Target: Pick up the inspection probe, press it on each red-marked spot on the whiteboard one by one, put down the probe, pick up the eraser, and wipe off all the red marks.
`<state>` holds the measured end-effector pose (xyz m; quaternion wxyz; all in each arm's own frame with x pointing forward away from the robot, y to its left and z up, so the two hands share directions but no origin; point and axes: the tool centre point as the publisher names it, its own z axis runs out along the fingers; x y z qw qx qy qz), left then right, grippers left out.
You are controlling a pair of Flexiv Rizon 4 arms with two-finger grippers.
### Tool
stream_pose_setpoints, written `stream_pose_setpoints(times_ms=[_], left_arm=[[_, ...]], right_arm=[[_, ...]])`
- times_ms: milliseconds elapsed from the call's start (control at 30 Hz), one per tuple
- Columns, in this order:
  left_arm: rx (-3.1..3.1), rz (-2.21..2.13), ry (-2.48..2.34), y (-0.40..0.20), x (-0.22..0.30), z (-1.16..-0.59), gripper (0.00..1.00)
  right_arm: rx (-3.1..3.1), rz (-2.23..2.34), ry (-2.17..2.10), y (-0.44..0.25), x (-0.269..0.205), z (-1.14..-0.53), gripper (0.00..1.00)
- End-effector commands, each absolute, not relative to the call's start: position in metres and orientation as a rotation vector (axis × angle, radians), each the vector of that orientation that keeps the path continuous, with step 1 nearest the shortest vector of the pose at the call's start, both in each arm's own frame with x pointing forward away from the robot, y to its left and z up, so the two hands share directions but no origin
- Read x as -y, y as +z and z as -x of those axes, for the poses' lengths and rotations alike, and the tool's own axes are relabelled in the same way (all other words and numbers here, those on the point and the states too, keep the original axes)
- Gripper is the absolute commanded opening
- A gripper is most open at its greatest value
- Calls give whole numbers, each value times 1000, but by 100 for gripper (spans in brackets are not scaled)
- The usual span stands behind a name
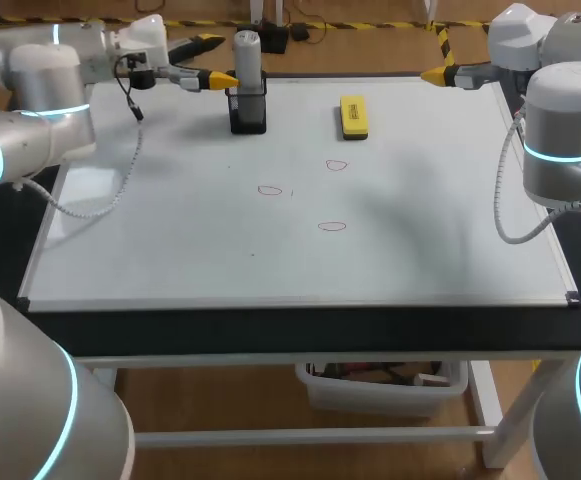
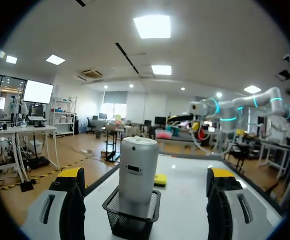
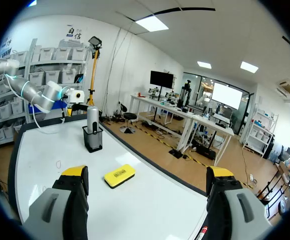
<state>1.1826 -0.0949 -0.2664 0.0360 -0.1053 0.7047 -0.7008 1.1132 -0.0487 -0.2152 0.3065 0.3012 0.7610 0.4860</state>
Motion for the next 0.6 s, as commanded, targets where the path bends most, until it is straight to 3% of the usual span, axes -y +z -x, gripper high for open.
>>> stream_pose_setpoints(times_ms=[33, 600], left_arm=[[-2196, 249, -2217, -273, 103, -1193, 100], [-2223, 301, -2209, -282, 135, -1207, 100]], right_arm=[[-2012, -795, 1288, -216, 49, -1114, 100], [-2012, -795, 1288, -216, 49, -1114, 100]])
